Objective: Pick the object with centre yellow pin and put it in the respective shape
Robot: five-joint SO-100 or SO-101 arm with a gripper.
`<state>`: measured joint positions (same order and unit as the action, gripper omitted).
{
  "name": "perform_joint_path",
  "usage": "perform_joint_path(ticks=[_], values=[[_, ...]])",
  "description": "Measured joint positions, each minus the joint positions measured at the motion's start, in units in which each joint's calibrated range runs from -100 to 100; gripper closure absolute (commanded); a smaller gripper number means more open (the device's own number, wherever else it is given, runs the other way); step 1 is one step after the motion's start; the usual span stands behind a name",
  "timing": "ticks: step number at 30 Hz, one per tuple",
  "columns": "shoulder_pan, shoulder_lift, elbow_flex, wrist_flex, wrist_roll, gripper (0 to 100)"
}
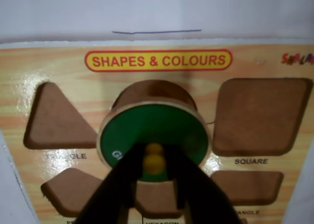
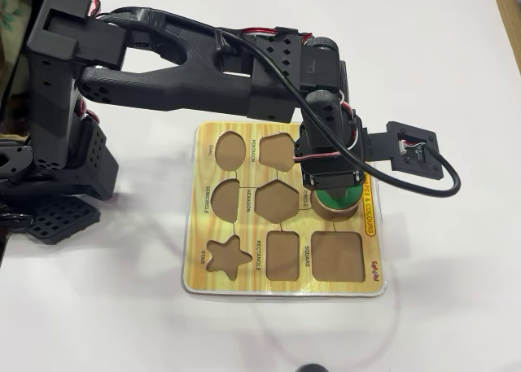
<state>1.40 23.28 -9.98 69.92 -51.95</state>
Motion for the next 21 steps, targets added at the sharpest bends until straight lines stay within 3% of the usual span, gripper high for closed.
perform_joint_path(ticks=[21], values=[[-1.59,7.30,-4.23,-0.26,0.00,99]])
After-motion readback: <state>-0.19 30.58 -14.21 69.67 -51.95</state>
